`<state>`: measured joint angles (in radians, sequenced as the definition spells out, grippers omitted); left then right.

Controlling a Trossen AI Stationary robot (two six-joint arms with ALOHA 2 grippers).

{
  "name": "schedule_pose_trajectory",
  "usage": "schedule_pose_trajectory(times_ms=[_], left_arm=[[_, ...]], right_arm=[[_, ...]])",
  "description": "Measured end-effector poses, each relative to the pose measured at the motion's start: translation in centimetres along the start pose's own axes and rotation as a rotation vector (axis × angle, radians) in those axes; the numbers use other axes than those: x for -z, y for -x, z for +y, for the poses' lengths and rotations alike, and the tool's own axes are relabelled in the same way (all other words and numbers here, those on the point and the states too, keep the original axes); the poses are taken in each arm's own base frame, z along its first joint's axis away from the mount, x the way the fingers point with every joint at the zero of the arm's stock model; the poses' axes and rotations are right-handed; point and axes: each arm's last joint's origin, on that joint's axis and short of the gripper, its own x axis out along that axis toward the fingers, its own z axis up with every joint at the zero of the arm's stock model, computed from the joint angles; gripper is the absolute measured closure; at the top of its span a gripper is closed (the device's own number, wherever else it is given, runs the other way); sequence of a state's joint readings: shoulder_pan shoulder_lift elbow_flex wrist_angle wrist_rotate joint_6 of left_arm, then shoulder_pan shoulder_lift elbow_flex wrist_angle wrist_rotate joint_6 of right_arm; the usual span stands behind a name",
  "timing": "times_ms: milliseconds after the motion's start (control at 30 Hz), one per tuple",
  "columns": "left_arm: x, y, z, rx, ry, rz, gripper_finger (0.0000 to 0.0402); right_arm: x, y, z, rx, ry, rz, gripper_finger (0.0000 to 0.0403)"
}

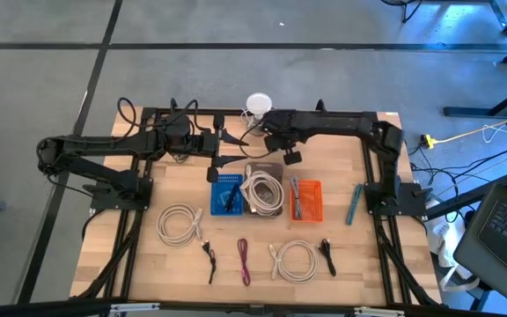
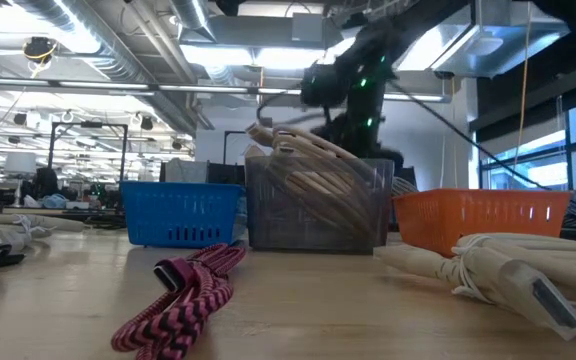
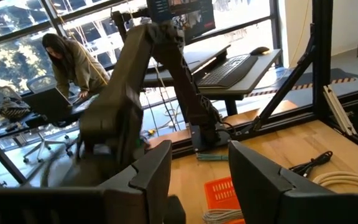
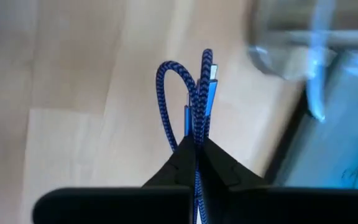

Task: Pick & Place USB Port
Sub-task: Put the violet charger cable into the orange bin

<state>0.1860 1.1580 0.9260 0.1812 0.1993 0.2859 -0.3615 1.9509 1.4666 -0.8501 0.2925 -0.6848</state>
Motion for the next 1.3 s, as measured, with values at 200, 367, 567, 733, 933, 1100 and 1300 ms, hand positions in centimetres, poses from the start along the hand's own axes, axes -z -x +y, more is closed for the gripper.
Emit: schedule_pose_trajectory(times_ms=[200,367,567,733,933,1100,1300], left_arm=[[0.0,0.0,0.0,0.0,0.002,0.003,0.0253],[0.5,0.0,0.1,-0.048,0.01,0.061,0.0251],[1.0,0.1,0.0,-0.08,0.016,0.123,0.0256],[1.2,0.1,0.0,-0.073,0.02,0.145,0.0258],[1.3,0.1,-0.1,-0.07,0.021,0.156,0.0258],[1.3,0.1,-0.1,-0.07,0.02,0.155,0.0258],[1.3,0.1,-0.1,-0.07,0.021,0.155,0.0258]], right_arm=[[1.9,6.4,0.4,0.031,-0.199,-0.056,0.0401],[4.0,13.1,2.2,-0.041,-0.459,-0.236,0.0401],[6.0,18.1,7.6,-0.309,-0.622,-0.576,0.0401],[7.5,18.4,13.1,-0.402,-0.77,-0.715,0.0401],[8.1,15.6,18.4,-0.347,-0.935,-0.77,0.0401],[8.0,13.7,19.8,-0.288,-1.023,-0.801,0.0401],[8.0,13.2,19.8,-0.247,-1.078,-0.832,0.0401]])
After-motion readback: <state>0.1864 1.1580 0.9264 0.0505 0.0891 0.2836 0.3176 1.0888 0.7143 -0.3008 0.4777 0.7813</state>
